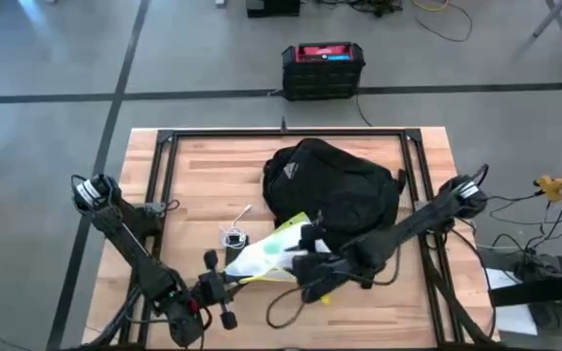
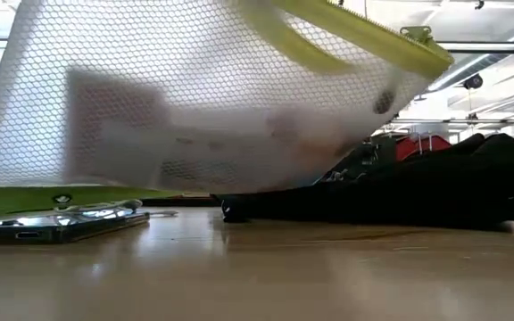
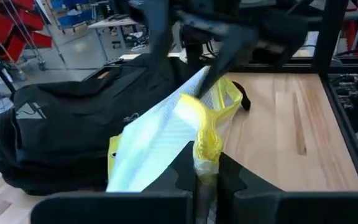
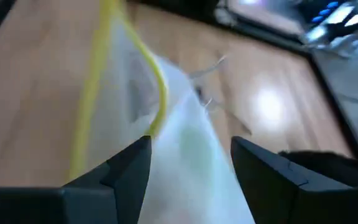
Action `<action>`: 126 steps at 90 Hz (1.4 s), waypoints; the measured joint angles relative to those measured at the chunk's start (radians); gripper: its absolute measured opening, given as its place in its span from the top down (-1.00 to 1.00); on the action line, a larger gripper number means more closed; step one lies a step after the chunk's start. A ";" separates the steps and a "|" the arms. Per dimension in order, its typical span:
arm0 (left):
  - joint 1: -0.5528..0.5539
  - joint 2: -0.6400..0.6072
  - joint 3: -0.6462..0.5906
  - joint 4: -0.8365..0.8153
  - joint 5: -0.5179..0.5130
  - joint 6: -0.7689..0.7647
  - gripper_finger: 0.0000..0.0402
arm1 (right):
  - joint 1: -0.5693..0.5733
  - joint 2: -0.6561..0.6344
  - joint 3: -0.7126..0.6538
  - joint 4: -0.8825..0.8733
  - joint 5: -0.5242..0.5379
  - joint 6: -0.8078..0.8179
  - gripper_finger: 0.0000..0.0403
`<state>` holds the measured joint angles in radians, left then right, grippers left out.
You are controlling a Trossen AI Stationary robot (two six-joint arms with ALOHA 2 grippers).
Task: Unpack backpack
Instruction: Remove the black charger adapter from the yellow green zip bag
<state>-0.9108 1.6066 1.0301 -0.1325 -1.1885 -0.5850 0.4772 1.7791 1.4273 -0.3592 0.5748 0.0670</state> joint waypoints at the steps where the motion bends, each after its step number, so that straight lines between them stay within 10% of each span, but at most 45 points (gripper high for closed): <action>1: 0.000 0.000 0.000 0.000 0.002 0.000 1.00 | -0.002 0.004 0.000 0.010 -0.004 0.001 -0.02; 17: 0.000 0.000 -0.001 0.002 0.031 -0.009 1.00 | -0.020 0.040 0.000 0.099 -0.171 0.033 0.05; 79: -0.001 0.000 -0.021 0.002 0.090 -0.011 1.00 | -0.011 0.081 -0.047 0.159 -0.114 0.221 0.02; 105: -0.002 -0.022 -0.003 -0.017 0.146 0.077 0.97 | -0.024 0.127 -0.048 0.160 -0.067 0.065 0.88; 126: -0.003 -0.138 0.105 -0.212 0.235 -0.018 0.63 | -0.030 0.101 -0.023 0.126 0.191 -0.181 0.99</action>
<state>-0.9138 1.4689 1.1351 -0.3446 -0.9538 -0.6032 0.4473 1.8797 1.4045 -0.2332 0.7658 -0.1144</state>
